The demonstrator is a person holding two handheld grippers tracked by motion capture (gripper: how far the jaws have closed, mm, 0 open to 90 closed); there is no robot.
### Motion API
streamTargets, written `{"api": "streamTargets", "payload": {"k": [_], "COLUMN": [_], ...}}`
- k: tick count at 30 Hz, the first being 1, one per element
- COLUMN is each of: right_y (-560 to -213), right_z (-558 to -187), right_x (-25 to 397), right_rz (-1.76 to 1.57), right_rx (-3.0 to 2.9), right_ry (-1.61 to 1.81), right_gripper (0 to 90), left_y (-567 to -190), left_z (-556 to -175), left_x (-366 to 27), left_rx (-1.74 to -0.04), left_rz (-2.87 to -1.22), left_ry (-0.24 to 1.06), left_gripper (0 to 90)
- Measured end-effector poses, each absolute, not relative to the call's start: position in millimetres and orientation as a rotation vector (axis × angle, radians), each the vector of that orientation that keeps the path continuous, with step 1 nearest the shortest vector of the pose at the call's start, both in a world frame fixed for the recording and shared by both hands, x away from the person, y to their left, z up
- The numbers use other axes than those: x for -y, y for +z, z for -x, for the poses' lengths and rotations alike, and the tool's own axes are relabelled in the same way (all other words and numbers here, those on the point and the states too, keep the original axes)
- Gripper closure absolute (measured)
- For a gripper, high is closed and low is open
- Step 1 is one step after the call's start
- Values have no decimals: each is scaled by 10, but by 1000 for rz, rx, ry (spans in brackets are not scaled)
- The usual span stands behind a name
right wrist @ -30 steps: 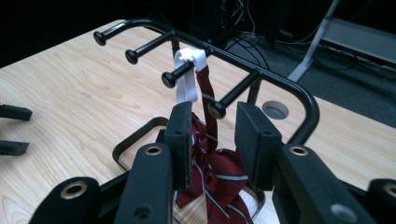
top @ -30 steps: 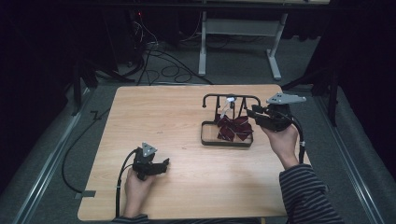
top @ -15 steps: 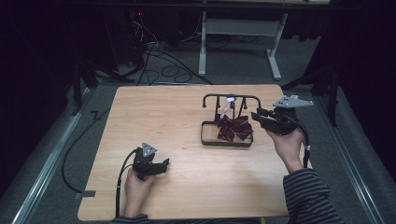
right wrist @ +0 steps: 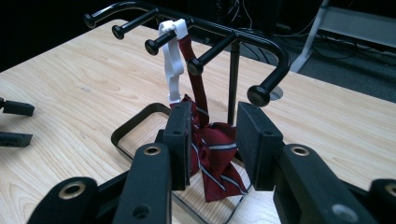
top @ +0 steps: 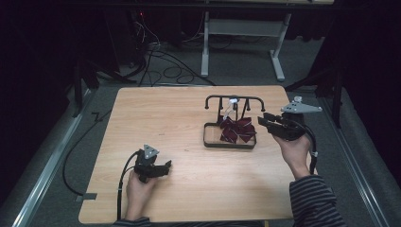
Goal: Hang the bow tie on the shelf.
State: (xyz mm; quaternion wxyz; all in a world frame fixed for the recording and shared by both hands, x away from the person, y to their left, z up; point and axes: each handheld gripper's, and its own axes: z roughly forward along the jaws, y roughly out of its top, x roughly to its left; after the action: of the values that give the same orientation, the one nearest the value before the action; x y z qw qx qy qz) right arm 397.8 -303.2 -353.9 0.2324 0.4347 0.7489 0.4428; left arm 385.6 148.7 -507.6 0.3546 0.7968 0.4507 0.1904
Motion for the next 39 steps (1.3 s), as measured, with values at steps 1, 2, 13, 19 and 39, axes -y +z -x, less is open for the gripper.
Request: {"api": "streamTargets", "payload": {"k": [1,2,13,19,39], "right_y": [-3544,-3548,-3609,-3655,-3784], "right_z": [-3974,-3966,-3901,-3862,-3745], "right_x": [3038,3043,3109,3141,3216], "right_rz": [-1194,-1198,-1210,-1229,-1251], "right_rx": [-2057,-2057,-2047,-2043,-2039], "right_ry": [1220,1218,1225,1227,1231], "right_gripper": [677,677,676,676,676], "left_y": [-5076,-5076,-5077,-5077,-5076], "left_z": [-3856,-3856,-3856,-3856,-3856], "left_x": [-1488,-1487,-1487,-1487,-1488], "left_rx": [-1165,-1165,-1165,-1165,-1165], "left_rz": [-2060,-2059,-2058,-2059,-2060], "left_ry": [492,492,494,494,493], "left_gripper": [219,219,219,219,219]}}
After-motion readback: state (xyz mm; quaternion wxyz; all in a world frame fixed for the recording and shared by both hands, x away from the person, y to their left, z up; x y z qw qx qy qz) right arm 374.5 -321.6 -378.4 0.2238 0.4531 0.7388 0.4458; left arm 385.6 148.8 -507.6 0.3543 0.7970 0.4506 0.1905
